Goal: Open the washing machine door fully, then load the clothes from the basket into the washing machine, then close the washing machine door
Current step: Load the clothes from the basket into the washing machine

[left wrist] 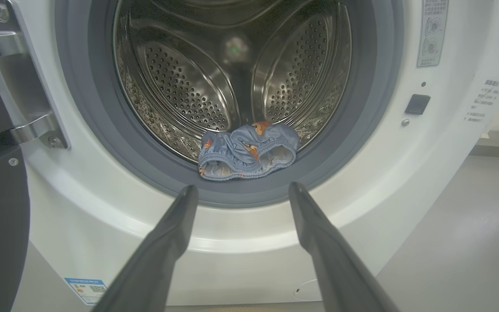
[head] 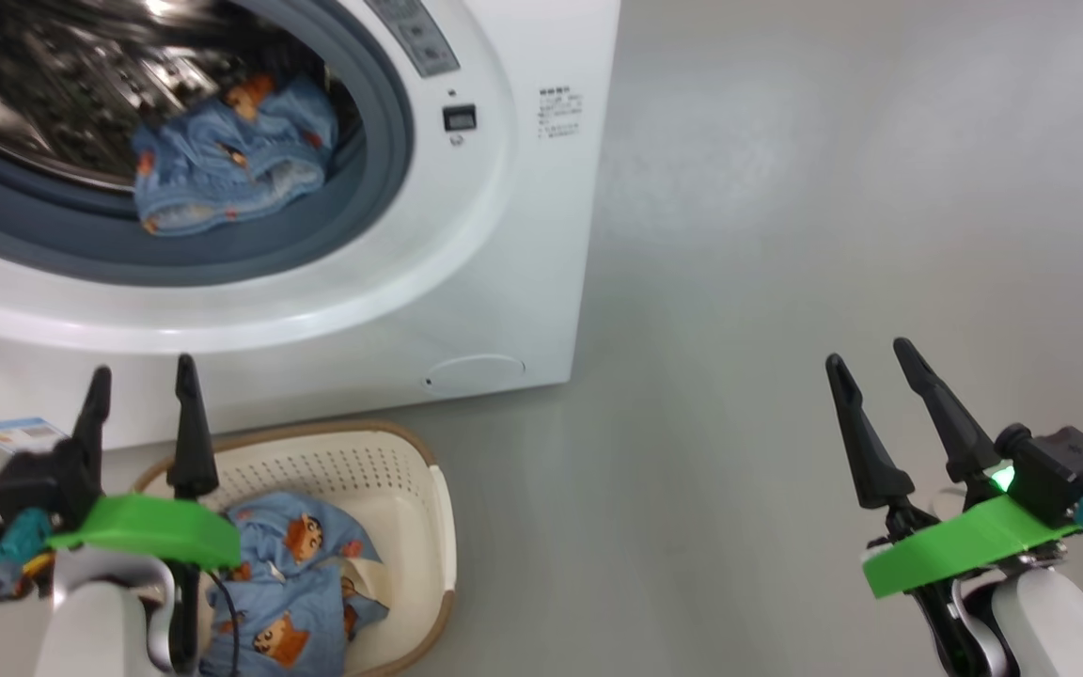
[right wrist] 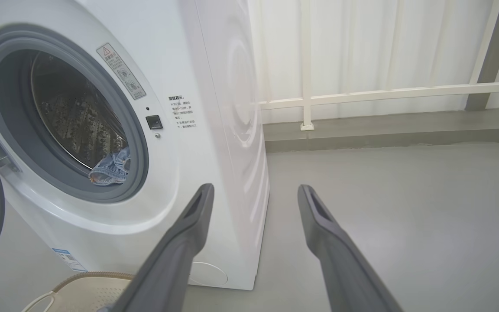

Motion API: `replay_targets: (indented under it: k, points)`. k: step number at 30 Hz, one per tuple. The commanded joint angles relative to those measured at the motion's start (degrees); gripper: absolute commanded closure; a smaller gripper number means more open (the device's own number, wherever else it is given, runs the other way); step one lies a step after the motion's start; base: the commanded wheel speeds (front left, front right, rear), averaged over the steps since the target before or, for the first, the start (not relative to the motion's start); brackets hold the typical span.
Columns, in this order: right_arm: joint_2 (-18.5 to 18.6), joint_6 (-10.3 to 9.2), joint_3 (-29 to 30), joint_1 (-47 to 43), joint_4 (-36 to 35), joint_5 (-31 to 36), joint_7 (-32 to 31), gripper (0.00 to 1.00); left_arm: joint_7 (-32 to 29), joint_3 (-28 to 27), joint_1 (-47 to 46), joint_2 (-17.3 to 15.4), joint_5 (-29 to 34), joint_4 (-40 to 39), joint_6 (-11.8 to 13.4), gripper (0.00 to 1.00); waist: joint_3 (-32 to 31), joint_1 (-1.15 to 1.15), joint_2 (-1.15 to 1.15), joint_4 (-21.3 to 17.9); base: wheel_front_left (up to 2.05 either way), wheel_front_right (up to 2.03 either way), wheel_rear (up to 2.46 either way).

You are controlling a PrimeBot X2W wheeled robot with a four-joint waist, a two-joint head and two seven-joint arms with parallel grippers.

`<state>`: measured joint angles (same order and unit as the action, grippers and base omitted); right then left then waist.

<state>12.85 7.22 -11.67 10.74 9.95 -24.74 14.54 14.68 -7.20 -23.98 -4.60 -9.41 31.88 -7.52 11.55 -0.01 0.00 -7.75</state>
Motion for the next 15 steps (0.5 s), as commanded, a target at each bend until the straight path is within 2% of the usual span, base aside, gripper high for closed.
replay_targets:
  k: [1,15]
  points:
    - [1.20,0.26,-0.57,-0.89,-1.15,-0.16,0.46,0.00,0.31,-1.14,1.14,-1.38,0.38,-2.31,0.04,0.00,-2.30,0.01,0.00,1.13,0.00,0.00,0.00]
    - [2.75,0.26,2.55,-7.61,-1.79,-0.43,0.46,0.00,0.31,-0.46,10.78,-0.36,0.54,-8.01,0.04,0.00,-7.62,0.01,0.00,4.39,0.00,0.00,0.00]
